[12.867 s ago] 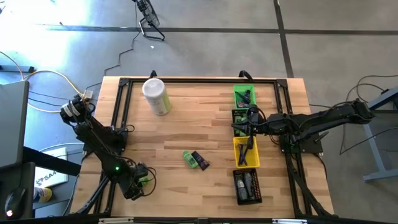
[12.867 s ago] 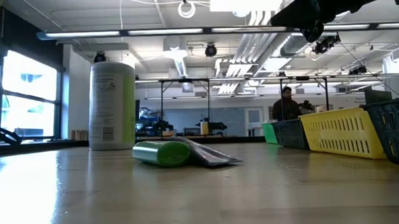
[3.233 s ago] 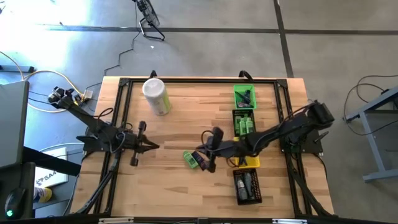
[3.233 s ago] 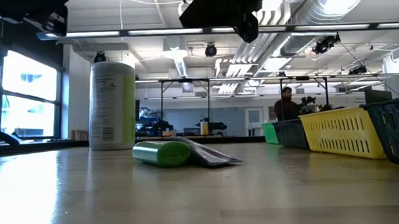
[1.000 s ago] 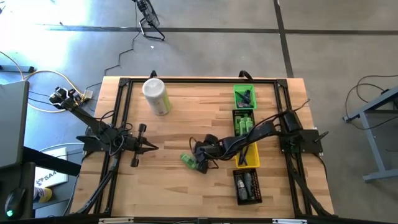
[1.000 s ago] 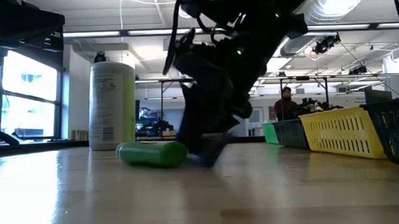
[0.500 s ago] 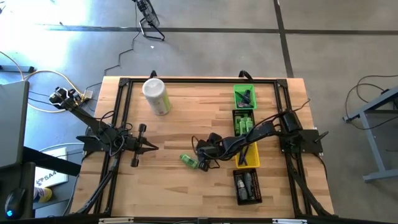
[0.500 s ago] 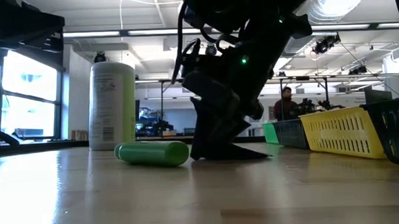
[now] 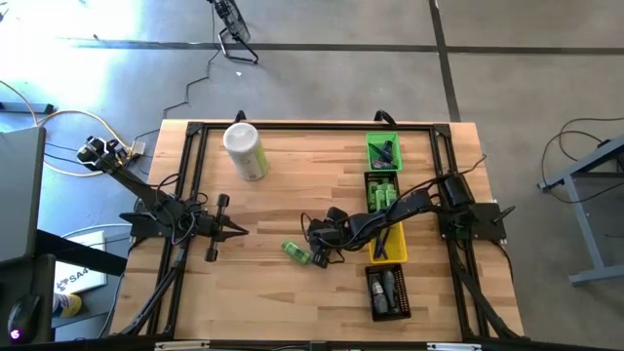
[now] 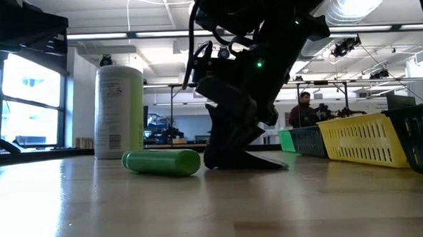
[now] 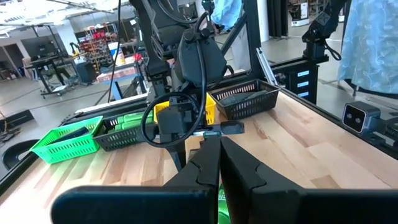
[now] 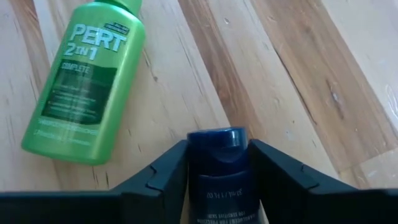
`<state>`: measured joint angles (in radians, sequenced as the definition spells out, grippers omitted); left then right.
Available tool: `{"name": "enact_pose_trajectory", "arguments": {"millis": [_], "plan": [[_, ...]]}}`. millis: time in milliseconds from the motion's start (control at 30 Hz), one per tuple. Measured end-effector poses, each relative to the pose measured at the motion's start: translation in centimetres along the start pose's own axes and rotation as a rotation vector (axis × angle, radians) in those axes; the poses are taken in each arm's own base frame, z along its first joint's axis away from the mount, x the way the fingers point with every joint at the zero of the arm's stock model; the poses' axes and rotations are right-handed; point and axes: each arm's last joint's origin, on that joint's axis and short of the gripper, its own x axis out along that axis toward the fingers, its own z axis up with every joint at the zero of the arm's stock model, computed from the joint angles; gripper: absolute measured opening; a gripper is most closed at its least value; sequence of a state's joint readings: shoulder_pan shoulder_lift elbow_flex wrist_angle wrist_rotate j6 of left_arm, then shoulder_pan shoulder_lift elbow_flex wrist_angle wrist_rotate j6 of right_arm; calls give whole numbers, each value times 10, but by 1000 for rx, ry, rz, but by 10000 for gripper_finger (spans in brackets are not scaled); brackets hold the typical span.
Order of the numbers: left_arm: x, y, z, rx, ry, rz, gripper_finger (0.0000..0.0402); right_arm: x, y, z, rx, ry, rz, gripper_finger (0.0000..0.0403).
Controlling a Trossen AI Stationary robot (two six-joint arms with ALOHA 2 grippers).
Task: Pick & Place Travel size toiletries
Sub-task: Put the blue shave cream into the green basket
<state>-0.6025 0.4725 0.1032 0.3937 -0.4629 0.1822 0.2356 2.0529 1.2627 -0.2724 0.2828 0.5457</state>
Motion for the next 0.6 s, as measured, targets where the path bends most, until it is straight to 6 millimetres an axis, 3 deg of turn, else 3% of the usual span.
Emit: {"name": "enact_pose_trajectory", "arguments": {"millis": [433,600], "plan": [[0,0,0,0,0,0,7,-5,1,2,4,-4,34,139],[0,0,0,0,0,0,7,-25,-1,13,-5,-56,39,132]]}}
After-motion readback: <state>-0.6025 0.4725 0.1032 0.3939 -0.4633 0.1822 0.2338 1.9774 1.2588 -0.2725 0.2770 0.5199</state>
